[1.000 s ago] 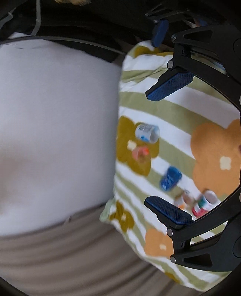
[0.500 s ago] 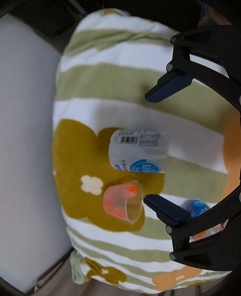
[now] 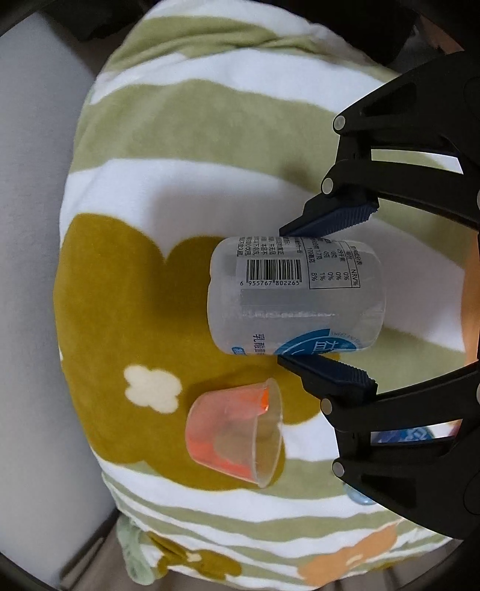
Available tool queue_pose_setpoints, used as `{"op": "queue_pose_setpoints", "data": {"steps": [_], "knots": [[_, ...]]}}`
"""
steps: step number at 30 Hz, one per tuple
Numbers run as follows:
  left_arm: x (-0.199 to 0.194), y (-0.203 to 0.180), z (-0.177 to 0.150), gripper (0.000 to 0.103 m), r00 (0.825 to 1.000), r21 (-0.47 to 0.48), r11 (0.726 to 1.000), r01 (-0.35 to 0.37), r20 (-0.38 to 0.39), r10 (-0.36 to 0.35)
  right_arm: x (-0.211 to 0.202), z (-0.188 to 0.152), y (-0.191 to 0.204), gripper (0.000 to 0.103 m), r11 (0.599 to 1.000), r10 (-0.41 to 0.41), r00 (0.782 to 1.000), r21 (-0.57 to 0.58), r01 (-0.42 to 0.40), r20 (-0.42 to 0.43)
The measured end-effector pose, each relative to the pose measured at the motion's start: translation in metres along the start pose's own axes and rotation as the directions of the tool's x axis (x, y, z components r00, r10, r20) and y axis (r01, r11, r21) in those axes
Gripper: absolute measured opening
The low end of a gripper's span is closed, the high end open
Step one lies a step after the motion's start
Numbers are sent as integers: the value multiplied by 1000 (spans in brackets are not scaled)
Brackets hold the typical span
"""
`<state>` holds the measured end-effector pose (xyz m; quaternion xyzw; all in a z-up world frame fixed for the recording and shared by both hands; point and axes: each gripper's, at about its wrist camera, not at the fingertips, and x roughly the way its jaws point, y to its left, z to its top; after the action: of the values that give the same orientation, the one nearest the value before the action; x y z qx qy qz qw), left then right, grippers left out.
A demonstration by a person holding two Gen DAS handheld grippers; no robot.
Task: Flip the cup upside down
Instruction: 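Lift the white cup with the left tool and carry it toward the right tool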
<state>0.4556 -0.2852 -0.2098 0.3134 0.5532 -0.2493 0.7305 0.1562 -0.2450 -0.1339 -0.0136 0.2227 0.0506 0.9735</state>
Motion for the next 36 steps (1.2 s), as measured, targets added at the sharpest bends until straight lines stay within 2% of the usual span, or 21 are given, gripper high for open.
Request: {"op": "queue_pose_setpoints", "data": {"steps": [3,7,10,15,20,24,30,36], "knots": [[-19,1,-4,56,1000,-4,1000,1,17,-1,-7,5,2,103,1000,-3,1000,-2,3,13],[-63,0,-25,56,999,1,1000,-7,49,7,-26,15,4,103,1000,2,999,3,-2,46],[-109,2,-57,56,996,3,999,-38,76,37,-44,24,5,103,1000,11,997,12,-12,73],[-170,1,-138,57,993,-7,997,-82,81,83,-72,31,9,103,999,34,995,22,-36,95],[-161,0,-206,57,998,-72,996,-43,32,45,-89,29,18,103,995,87,992,44,-91,89],[-125,5,-246,57,1000,-183,983,15,-7,-17,-95,26,32,103,993,116,991,28,-118,69],[-68,13,-269,57,996,-290,955,58,-48,-75,-112,22,52,103,990,134,989,-49,-131,68],[-47,20,-275,58,994,-323,944,61,-67,-87,-131,18,55,103,989,127,989,-85,-121,77]]}}
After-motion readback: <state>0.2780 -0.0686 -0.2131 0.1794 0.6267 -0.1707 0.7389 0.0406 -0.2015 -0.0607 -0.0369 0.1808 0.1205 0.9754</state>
